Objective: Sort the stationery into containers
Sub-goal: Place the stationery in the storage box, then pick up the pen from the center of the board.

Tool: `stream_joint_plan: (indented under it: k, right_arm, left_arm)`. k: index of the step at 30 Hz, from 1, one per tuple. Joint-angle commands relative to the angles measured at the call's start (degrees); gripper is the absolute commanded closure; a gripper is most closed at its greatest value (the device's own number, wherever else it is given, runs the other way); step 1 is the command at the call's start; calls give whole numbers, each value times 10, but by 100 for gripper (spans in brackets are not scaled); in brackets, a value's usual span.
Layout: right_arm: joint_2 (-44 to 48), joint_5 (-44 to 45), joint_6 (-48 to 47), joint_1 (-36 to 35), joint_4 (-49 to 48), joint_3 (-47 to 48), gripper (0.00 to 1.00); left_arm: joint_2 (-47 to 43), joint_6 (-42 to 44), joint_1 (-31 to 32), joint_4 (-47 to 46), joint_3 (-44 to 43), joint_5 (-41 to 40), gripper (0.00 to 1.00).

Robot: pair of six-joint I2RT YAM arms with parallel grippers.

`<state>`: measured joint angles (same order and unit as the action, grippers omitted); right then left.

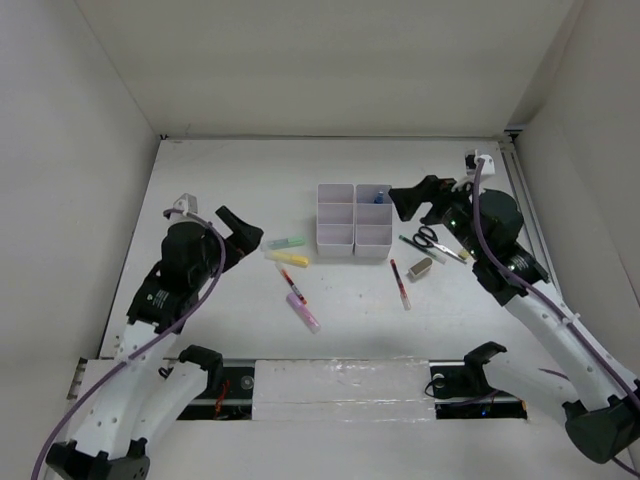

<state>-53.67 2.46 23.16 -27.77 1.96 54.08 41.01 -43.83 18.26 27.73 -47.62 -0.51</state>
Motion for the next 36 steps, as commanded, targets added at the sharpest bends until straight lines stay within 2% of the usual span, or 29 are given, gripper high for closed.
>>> stream_joint_plan:
  k: [1, 3, 9, 15, 18, 22, 26, 31, 32, 33, 36]
  right_arm:
    - [37, -127, 43, 24, 21, -20, 0]
    - [58, -136, 60, 24, 36, -31, 0]
    - [101, -47, 72, -25, 127, -18, 0]
    - [89, -60, -6, -86, 156, -7, 0]
    - [66, -16, -12, -115, 174, 4, 0]
    - [59, -9, -12, -143, 157, -4, 0]
    - [15, -35, -12, -180, 123, -23, 2]
    - [-120, 28, 14, -252, 79, -9, 4]
    - [-161, 35, 14, -266, 61, 4, 8]
    - [-161, 35, 14, -266, 61, 4, 8]
    - [-251, 42, 19, -273, 49, 47, 20]
  left_arm:
    - [-61, 6, -2, -20, 2, -27, 0]
    - [-79, 19, -2, -20, 7, -41, 0]
    - [-67, 25, -2, 12, 8, -39, 0]
    - [45, -6, -2, 22, 14, -21, 0]
    - [85, -37, -2, 16, 27, 7, 0]
    - [91, -89, 22, -14, 61, 21, 0]
    - [77, -129, 22, -8, 75, -9, 0]
    - [54, -161, 22, 25, 69, -70, 0]
    - [49, -176, 22, 36, 69, -83, 0]
    - [49, -176, 22, 37, 69, -84, 0]
    - [49, -189, 22, 50, 69, -94, 0]
